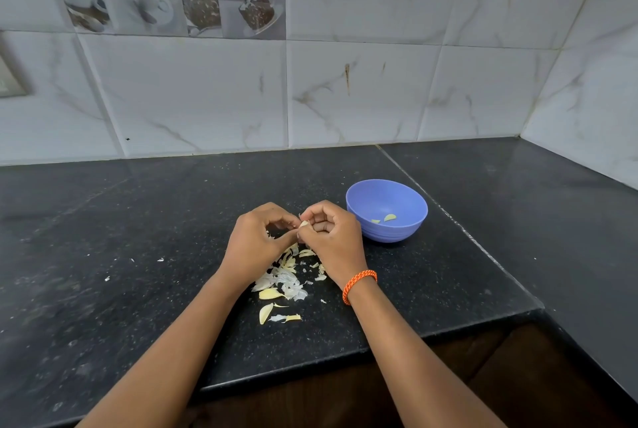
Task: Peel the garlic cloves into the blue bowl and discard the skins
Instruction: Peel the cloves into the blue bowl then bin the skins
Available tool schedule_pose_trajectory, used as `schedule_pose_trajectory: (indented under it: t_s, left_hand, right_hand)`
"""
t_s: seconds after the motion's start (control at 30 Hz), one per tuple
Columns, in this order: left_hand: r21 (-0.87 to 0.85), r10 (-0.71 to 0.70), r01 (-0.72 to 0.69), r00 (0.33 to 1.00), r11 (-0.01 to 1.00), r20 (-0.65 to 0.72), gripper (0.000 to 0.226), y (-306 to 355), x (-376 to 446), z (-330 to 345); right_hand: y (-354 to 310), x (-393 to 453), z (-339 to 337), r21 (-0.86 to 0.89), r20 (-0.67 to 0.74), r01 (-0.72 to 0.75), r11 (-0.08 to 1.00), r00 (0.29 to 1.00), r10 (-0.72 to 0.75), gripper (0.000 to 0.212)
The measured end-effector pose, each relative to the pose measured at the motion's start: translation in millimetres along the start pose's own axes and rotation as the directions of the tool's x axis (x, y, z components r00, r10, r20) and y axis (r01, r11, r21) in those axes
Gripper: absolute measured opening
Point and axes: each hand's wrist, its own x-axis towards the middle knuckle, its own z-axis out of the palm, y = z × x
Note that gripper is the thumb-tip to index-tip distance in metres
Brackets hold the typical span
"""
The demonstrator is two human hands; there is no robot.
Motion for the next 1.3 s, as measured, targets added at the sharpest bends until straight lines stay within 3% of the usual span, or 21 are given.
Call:
schedule_pose_trajectory:
  t_s: [0.5,0.77,0.9,1.1,1.3]
  left_hand:
    - [0.311,0.065,-0.076,0.997,0.947,0.044,0.005,-3,-3,7]
    - [0.322,0.117,-0.139,0.989,0.937,0.088,0.008,-5,-4,11]
    - [0.29,0.108,-0.123,0.992,0.949,0.067,0.006,-5,-3,10]
    - [0.294,0.057,-0.051,0.998,0.954,-0.011,0.013,-12,-1,3]
    - [0.262,-0.013,0.032,0.997,0.965,-0.075,0.021,-13,-2,1]
  right_hand:
    - [1,3,-3,0.026,0.071,-0.045,0.999,0.997,0.043,0.012]
    - [-2,1,-3,0.023,0.068,-0.054,0.998,0.996,0.052,0.03]
    - [-2,0,-4,0.046,0.021,-0.063,0.997,0.998,0.062,0.01]
    - [-1,0,-2,0.043,0.069,-0.055,0.998,0.996,0.052,0.016]
    - [0,-2,2,-0.082,0.103,0.056,0.995,0.994,-0.047,0.017]
